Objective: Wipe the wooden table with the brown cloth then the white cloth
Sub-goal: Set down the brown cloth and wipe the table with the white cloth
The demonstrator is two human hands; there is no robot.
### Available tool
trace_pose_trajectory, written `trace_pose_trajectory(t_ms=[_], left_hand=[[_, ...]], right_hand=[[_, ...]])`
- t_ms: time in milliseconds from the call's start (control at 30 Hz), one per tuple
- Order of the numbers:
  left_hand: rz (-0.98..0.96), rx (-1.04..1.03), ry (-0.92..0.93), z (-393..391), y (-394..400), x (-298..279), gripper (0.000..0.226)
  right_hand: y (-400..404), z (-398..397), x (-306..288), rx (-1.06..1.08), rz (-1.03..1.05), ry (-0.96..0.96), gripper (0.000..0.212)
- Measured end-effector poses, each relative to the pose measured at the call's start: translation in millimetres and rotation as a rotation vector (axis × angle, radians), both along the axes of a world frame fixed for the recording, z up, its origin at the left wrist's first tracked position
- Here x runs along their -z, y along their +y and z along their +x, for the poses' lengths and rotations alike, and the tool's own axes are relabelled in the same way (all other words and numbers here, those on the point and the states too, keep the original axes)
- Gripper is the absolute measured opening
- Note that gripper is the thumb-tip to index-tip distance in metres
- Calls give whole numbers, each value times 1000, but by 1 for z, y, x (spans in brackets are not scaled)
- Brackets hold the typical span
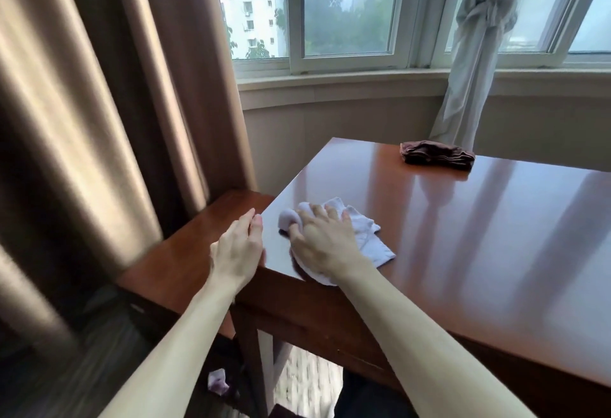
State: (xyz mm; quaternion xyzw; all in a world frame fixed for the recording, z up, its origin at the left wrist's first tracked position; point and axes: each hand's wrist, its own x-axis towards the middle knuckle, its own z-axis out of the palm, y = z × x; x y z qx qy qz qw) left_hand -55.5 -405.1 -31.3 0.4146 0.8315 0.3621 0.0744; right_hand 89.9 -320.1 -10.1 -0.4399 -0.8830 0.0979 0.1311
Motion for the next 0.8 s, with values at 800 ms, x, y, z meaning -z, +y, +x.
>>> trace_pose_trajectory(t_ms=[800], left_hand=[[-325, 259, 330, 13, 44, -14, 58]], right_hand=[[78, 142, -3, 68, 72, -76, 68]])
